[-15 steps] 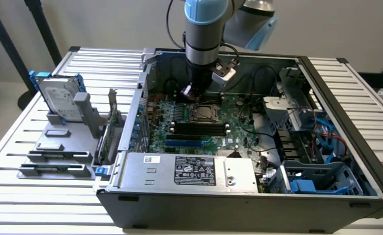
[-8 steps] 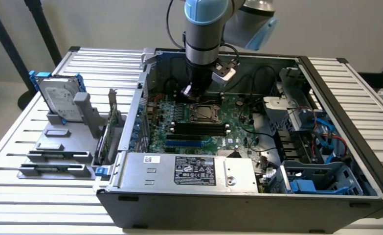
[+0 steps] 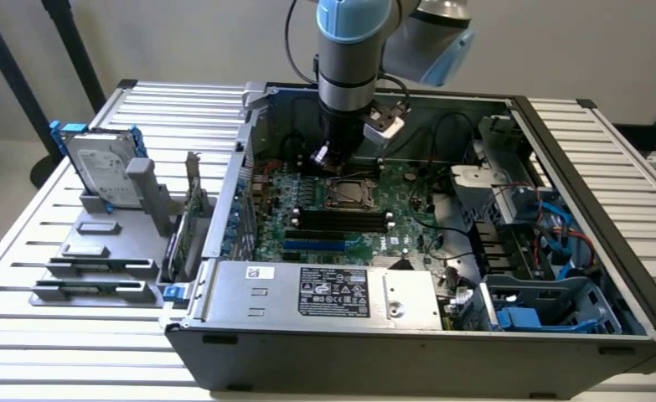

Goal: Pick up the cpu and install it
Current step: 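Install the first cpu locking lever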

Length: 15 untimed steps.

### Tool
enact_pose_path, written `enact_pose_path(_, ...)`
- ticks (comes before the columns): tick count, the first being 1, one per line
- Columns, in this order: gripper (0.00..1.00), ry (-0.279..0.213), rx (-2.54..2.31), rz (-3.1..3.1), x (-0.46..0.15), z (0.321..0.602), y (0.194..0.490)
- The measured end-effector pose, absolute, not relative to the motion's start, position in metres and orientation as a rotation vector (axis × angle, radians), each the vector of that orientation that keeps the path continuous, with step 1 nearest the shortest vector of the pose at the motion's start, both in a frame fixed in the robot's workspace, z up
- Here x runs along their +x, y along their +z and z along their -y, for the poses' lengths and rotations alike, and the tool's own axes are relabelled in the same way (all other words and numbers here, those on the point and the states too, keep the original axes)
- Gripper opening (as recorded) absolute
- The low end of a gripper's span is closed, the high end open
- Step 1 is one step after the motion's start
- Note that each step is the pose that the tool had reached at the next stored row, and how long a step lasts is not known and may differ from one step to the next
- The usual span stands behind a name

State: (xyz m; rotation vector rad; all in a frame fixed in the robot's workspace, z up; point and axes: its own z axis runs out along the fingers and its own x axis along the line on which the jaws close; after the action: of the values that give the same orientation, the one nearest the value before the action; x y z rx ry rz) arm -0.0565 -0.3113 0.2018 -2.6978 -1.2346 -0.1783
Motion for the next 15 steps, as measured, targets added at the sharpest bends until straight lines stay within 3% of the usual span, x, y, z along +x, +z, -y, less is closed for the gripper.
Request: enact_pose_path(15, 0.11, -0.178, -2.697, 1.236, -0.0498, 0.3112, 0.2004)
